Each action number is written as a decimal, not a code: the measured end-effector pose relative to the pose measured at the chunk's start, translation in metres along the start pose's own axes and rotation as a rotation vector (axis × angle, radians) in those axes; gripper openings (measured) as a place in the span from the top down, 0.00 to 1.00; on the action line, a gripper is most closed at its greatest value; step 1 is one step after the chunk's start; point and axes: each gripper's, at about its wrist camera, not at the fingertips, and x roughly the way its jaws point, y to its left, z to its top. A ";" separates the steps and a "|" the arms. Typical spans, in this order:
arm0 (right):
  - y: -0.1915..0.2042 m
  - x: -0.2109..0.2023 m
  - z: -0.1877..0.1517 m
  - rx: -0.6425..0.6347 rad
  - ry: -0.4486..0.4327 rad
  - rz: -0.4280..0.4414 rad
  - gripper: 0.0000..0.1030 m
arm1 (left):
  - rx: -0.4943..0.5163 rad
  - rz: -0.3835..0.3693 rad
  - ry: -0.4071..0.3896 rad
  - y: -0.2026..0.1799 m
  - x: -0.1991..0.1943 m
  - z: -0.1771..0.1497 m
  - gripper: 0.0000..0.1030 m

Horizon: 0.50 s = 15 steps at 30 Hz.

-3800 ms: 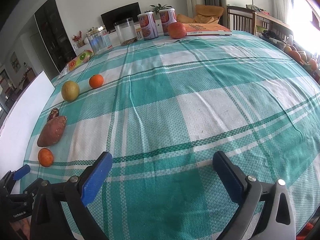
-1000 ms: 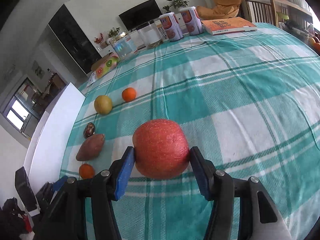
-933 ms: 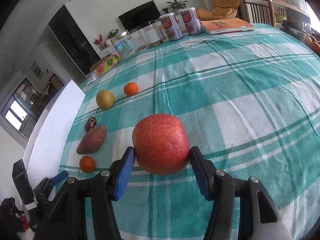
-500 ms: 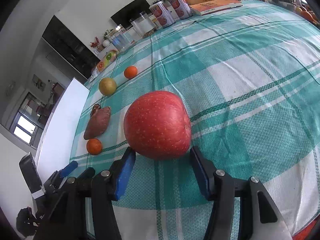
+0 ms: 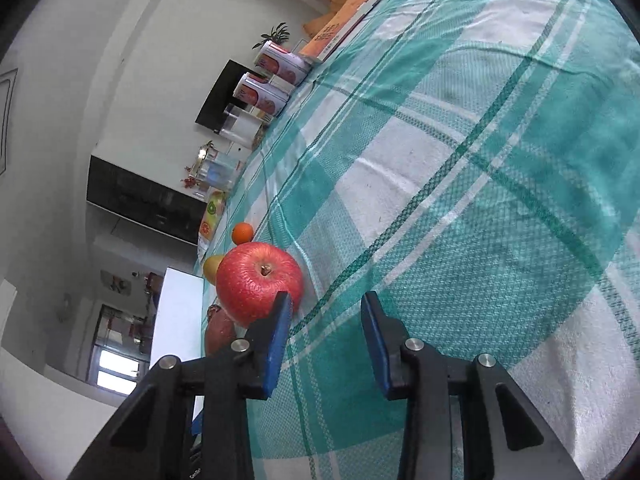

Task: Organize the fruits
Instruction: 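Lift the red apple with the right tool and carry it across the table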

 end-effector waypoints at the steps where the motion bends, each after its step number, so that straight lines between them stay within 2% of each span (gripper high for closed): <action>1: 0.019 -0.003 0.001 -0.100 -0.030 -0.035 0.51 | 0.000 0.000 0.000 0.000 0.000 0.000 0.08; 2: 0.042 -0.005 -0.001 -0.221 -0.057 -0.060 0.43 | 0.000 0.000 0.000 0.000 0.000 0.000 0.08; 3: 0.068 -0.003 -0.004 -0.353 -0.082 -0.079 0.24 | 0.000 0.001 0.000 0.000 0.000 0.000 0.08; 4: 0.091 0.001 -0.007 -0.476 -0.105 -0.107 0.13 | 0.000 0.001 0.000 0.000 0.000 0.000 0.08; 6: 0.130 0.025 -0.015 -0.660 -0.081 -0.197 0.11 | 0.000 0.000 0.000 0.000 0.000 0.000 0.08; 8: 0.149 0.059 -0.024 -0.764 0.025 -0.311 0.12 | 0.000 0.000 0.000 0.000 0.000 0.000 0.08; 9: 0.151 0.072 -0.028 -0.786 0.070 -0.343 0.15 | 0.000 -0.001 0.000 0.000 0.000 0.000 0.08; 11: 0.145 0.075 -0.035 -0.800 0.053 -0.400 0.39 | 0.000 -0.001 0.000 0.000 0.000 0.000 0.08; 12: 0.138 0.071 -0.033 -0.763 0.049 -0.373 0.49 | 0.000 -0.001 -0.001 0.000 0.000 0.000 0.08; 15: 0.100 0.054 -0.010 -0.524 0.045 -0.236 0.49 | 0.000 0.000 -0.001 0.000 0.000 0.000 0.08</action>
